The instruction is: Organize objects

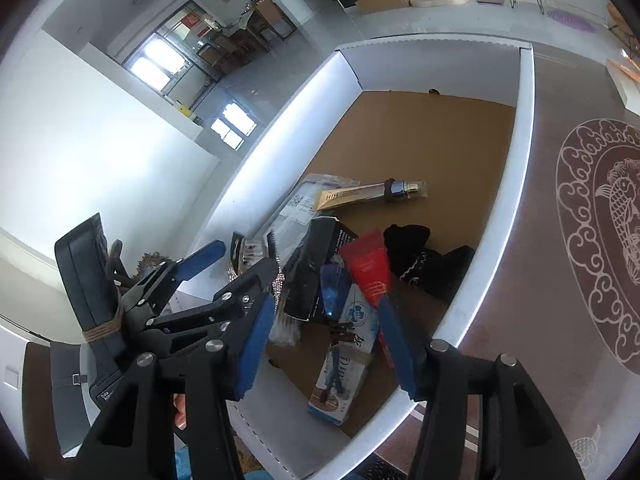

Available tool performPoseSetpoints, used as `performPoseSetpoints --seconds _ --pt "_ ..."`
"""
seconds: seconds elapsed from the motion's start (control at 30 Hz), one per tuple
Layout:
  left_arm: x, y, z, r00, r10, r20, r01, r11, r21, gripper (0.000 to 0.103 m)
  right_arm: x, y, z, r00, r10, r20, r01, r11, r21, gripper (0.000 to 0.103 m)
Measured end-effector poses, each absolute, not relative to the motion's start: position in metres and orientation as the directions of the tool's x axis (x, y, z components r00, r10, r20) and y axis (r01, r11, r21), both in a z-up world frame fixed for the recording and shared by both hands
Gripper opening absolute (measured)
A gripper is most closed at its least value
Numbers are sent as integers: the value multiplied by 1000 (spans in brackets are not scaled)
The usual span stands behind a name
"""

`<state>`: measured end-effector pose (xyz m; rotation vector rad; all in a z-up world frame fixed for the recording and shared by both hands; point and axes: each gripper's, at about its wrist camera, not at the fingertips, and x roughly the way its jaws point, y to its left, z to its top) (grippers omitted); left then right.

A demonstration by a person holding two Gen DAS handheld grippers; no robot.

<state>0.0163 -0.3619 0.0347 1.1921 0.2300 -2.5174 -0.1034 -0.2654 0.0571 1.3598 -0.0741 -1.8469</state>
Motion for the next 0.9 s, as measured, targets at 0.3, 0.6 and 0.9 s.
performPoseSetpoints --seconds 0.3,0.6,0.9 --pt "39 -344 65 -501 -377 -779 562 -827 39 98 -98 -245 90 -256 -473 -843 659 -724 205 85" --pt "48 -326 75 -431 -411 -803 607 -791 79 98 -103 -246 84 -330 -388 -861 672 -737 75 88" --pt "59 -335 76 -424 -401 -812 653 -756 33 98 -96 -265 82 -354 -363 -862 713 -701 3 88"
